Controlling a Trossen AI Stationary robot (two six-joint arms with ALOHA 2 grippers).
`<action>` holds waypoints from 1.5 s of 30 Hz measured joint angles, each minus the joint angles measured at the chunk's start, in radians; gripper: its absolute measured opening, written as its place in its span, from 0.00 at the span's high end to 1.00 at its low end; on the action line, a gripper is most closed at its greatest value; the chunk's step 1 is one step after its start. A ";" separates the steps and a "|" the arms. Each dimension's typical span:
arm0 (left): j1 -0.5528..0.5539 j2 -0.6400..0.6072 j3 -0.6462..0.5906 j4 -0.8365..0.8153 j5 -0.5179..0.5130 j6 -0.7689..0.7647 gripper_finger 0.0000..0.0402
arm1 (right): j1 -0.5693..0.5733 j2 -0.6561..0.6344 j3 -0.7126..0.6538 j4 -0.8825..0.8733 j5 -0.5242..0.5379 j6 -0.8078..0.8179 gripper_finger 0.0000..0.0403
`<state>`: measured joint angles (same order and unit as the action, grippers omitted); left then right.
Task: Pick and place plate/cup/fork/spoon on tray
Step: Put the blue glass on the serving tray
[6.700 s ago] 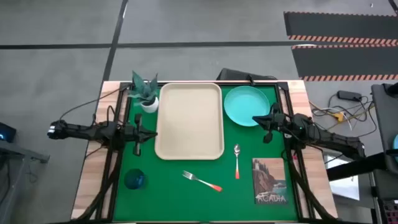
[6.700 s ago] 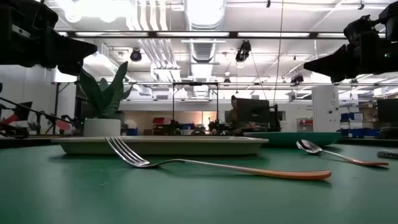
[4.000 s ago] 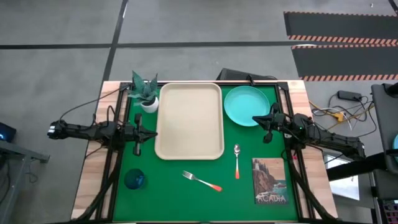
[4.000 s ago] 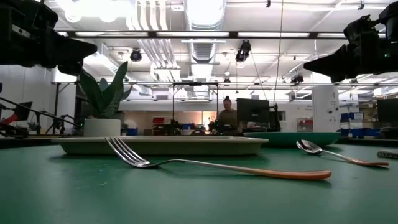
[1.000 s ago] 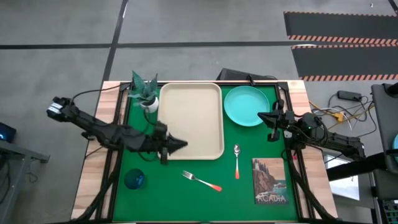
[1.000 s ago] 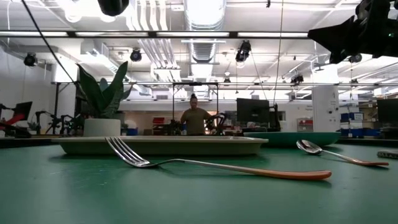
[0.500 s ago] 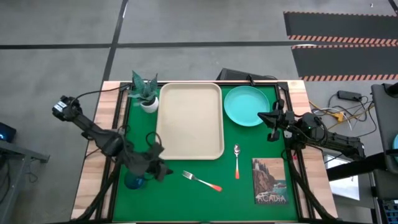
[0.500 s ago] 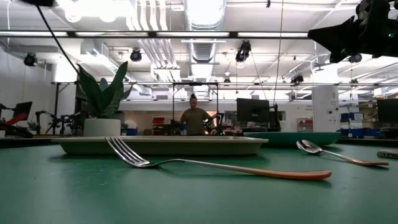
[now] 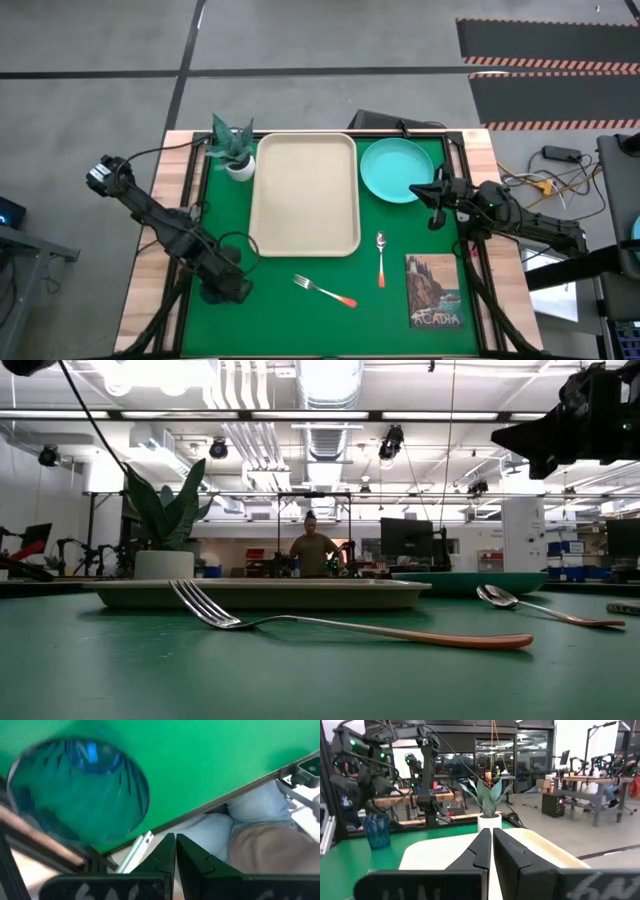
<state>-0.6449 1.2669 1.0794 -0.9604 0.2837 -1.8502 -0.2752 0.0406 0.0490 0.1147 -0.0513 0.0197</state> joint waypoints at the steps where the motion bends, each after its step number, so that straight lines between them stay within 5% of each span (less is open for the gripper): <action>1: 0.000 0.006 0.000 0.000 -0.017 0.022 1.00 | 0.000 0.000 0.000 0.003 0.000 -0.002 0.97; 14: -0.044 0.077 0.001 0.033 -0.040 0.068 0.99 | 0.000 0.000 -0.001 0.003 0.000 0.006 0.97; 27: -0.075 0.088 -0.006 0.052 -0.030 0.095 0.66 | 0.000 0.000 -0.001 0.025 0.000 0.006 0.97; 45: -0.082 0.090 -0.007 0.008 -0.019 0.150 0.64 | 0.000 0.000 -0.002 0.025 0.000 0.006 0.97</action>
<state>-0.7271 1.3568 1.0721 -0.9525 0.2650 -1.7002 -0.2752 0.0402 0.0475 0.1394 -0.0517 0.0261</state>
